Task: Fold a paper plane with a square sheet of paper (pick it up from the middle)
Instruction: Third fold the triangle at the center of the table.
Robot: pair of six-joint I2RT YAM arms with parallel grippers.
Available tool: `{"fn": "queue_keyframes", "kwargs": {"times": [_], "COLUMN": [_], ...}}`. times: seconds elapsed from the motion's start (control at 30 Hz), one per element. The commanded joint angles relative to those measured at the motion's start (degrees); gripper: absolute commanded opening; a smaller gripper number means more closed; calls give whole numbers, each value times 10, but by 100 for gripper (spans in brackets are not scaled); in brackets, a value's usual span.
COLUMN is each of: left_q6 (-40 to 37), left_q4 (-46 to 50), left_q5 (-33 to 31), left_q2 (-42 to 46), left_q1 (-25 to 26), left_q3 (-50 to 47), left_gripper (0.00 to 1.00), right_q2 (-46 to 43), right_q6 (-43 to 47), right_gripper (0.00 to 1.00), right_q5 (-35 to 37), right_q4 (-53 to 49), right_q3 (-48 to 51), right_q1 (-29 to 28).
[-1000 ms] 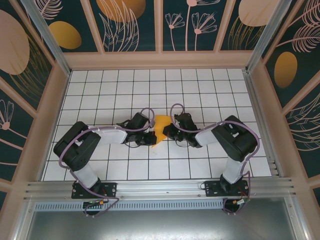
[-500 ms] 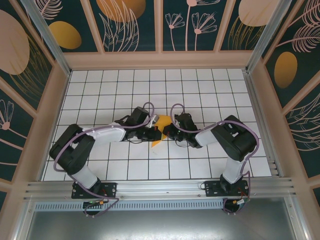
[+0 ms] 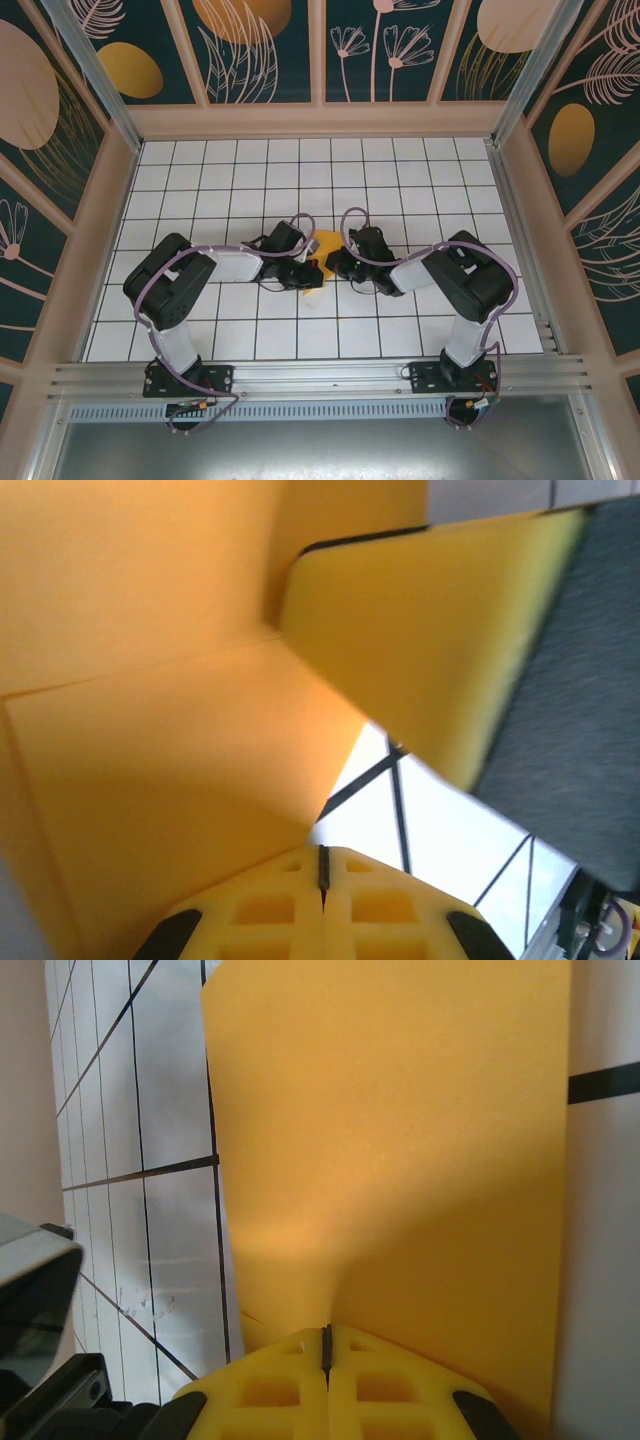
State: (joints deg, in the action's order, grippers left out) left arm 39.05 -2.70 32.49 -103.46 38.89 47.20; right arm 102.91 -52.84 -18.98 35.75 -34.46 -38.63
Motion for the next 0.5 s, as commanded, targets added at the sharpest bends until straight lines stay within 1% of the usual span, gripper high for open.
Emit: {"fn": "queue_keyframes", "kwargs": {"times": [0.0,0.17,0.3,0.4,0.47], "left_q6": [-12,-20,-4,16,23], "left_q4": [42,78,96,80,75], "left_q5": [-32,-50,-68,-54,-50], "left_q2": [-3,20,44,49,73], "left_q1": [-4,-4,-5,-4,-4], "left_q3": [-28,-55,-83,-110,-123], "left_gripper": [0,0,0,0,0], "right_q2": [10,10,10,11,11], "right_q6": [10,15,16,16,18], "right_gripper": [0,0,0,0,0], "right_q5": [29,36,35,35,35], "right_q4": [-76,-92,-93,-94,-95], "right_q3": [11,7,6,5,4], "right_q1": [-5,-4,-5,-4,-4]}}
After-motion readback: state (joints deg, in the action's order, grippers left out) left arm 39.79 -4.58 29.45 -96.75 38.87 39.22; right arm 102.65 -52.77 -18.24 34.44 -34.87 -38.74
